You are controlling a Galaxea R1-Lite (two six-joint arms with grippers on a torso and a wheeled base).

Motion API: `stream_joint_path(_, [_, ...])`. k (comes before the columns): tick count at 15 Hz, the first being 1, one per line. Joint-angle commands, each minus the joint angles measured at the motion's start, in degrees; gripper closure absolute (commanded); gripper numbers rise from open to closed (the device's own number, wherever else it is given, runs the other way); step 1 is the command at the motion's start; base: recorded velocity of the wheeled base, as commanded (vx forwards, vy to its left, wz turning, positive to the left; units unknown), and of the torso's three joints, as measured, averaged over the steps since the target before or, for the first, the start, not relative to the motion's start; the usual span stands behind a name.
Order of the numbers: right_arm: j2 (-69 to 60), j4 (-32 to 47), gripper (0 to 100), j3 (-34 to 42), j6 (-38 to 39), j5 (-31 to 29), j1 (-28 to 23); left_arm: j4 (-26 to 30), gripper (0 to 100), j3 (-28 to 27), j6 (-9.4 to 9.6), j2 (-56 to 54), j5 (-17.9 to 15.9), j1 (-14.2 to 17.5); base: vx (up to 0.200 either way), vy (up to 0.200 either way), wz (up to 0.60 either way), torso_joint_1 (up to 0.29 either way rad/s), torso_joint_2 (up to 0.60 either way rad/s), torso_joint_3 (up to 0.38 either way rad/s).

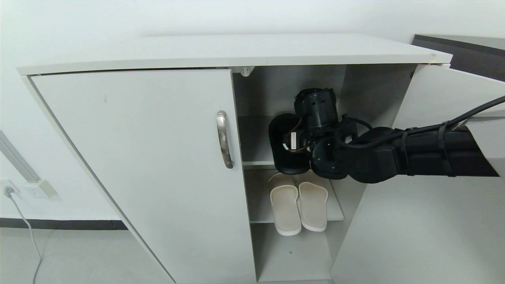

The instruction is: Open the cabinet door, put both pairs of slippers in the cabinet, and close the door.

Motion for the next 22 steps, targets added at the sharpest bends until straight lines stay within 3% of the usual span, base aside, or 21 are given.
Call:
stream_joint_path(1, [-2.5, -0.1, 0, 2.6, 0.1, 0.0, 0.8, 0.0, 100, 0.0, -0.01, 0.1, 0.0, 0.0, 0.0, 0.0, 0.0, 0.0, 0.0, 0.0])
stream_joint_path(8, [-15.0, -0.8, 0, 15.2, 1.7, -0.8, 7.4, 0.0, 100, -0.1, -0.01, 0.1, 0.0, 0.0, 0.0, 0.0, 0.0, 0.0, 0.0, 0.0])
stream_joint_path(11, [-23.0, -2.4, 0, 26.0, 4.4, -0.1, 11.7, 0.0, 100, -0.1, -0.01, 0.1, 0.0, 0.0, 0.0, 0.0, 0.0, 0.0, 0.0, 0.0])
stream_joint_path(13, [-29.2, -7.6, 0, 38.9, 3.9, 3.0, 15.0, 0.0, 100, -0.1, 0.08, 0.1, 0.0, 0.0, 0.0, 0.0, 0.0, 0.0, 0.0, 0.0])
stream_joint_path(17, [-33.2, -18.9, 0, 51.3, 0.5, 7.6, 17.5, 0.0, 100, -0.1, 0.16, 0.1, -0.2, 0.0, 0.0, 0.0, 0.0, 0.0, 0.0, 0.0])
stream_joint_path(18, [-33.2, -20.3, 100, 52.6, -0.9, 8.3, 17.6, 0.0, 100, -0.1, 0.16, 0.1, -0.2, 0.0, 0.0, 0.0, 0.0, 0.0, 0.0, 0.0])
stream_joint_path(22, [-33.0, -21.1, 100, 53.6, -1.9, 8.7, 17.8, 0.0, 100, -0.1, 0.16, 0.1, -0.2, 0.0, 0.0, 0.0, 0.0, 0.0, 0.0, 0.0])
